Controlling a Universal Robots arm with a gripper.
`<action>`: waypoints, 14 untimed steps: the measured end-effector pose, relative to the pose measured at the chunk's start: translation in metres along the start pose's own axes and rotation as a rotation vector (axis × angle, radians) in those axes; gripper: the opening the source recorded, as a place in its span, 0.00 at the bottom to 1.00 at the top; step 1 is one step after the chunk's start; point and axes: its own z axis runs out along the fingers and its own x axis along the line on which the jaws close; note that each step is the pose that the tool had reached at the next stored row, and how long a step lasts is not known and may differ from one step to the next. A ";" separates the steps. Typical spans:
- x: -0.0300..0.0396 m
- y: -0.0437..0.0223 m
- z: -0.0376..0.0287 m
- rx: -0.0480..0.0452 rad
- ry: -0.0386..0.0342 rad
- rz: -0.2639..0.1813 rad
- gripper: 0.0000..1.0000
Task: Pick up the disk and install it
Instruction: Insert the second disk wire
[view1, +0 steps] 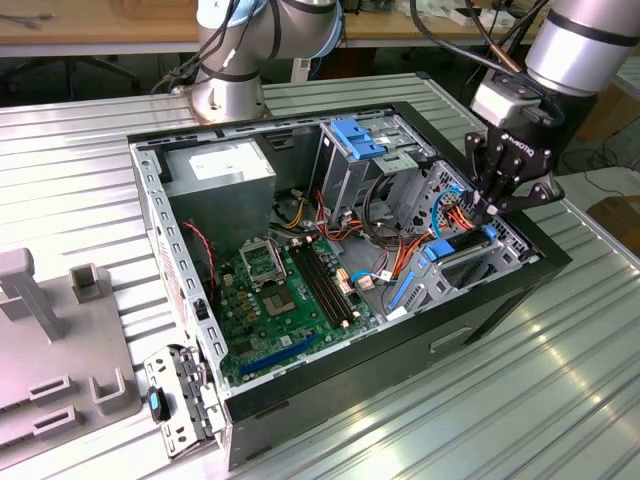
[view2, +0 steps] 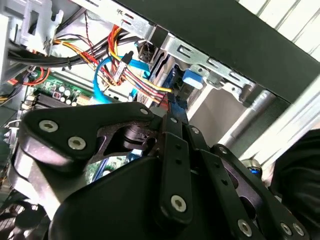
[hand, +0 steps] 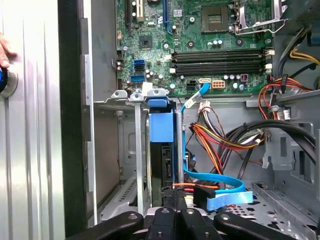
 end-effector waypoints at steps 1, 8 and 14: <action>0.0008 0.0000 -0.0080 -0.0007 -0.0001 0.000 0.11; 0.0018 0.0029 -0.0273 -0.0028 0.0001 0.000 0.11; -0.0157 0.0041 -0.0296 -0.0158 0.0586 -0.001 0.11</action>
